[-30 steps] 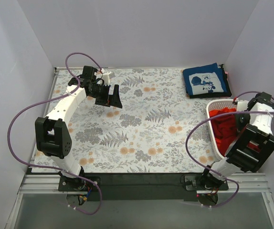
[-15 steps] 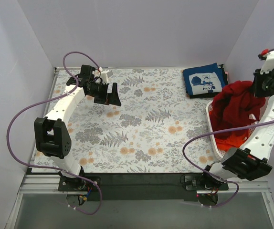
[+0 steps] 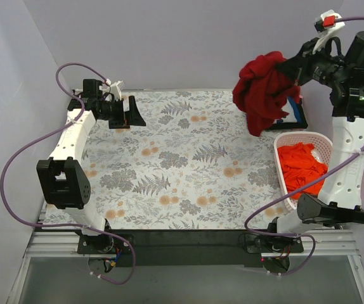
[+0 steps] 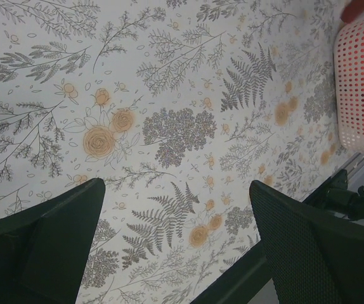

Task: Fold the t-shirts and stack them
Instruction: Move the tshirt to the center of the board, then flatten the tshirt out

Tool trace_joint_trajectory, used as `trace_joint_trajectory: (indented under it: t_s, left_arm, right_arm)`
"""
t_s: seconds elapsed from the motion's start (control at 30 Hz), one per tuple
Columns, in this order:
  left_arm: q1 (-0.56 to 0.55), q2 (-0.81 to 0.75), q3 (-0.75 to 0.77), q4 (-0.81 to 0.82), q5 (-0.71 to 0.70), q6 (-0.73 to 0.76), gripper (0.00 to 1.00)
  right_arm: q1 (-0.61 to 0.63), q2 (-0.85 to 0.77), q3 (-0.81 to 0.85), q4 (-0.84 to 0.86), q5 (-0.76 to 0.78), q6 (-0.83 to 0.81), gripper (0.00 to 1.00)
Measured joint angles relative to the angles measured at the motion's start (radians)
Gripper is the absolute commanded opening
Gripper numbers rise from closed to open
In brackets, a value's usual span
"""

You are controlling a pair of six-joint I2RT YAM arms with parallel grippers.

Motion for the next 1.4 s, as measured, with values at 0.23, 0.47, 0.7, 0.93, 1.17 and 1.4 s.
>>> trace_joint_trajectory:
  t_s: [0.23,0.47,0.7,0.93,1.17,1.4]
  left_arm:
    - [0.062,-0.006,0.0,0.011,0.01,-0.054,0.98]
    - [0.12,-0.051,-0.002,0.052,0.011,-0.089,0.98]
    - [0.119,-0.143,-0.123,0.075,0.048,0.031,0.98]
    - [0.018,-0.197,-0.35,0.076,0.003,0.218,0.9]
    - [-0.159,-0.102,-0.431,0.135,-0.142,0.257,0.73]
    - [-0.187,0.055,-0.416,0.226,-0.263,0.252,0.69]
  right_arm:
    - [0.259,0.029,-0.063,0.266,-0.005,0.143,0.01]
    - [0.425,0.04,-0.341,0.384,0.0,0.14,0.74]
    - [0.351,0.113,-0.6,0.275,0.105,0.026,0.75]
    - [0.366,0.118,-0.78,0.157,0.134,-0.156,0.64]
    - [0.495,0.122,-0.961,0.105,0.143,-0.309,0.64]
    - [0.639,0.144,-1.098,0.127,0.173,-0.34,0.67]
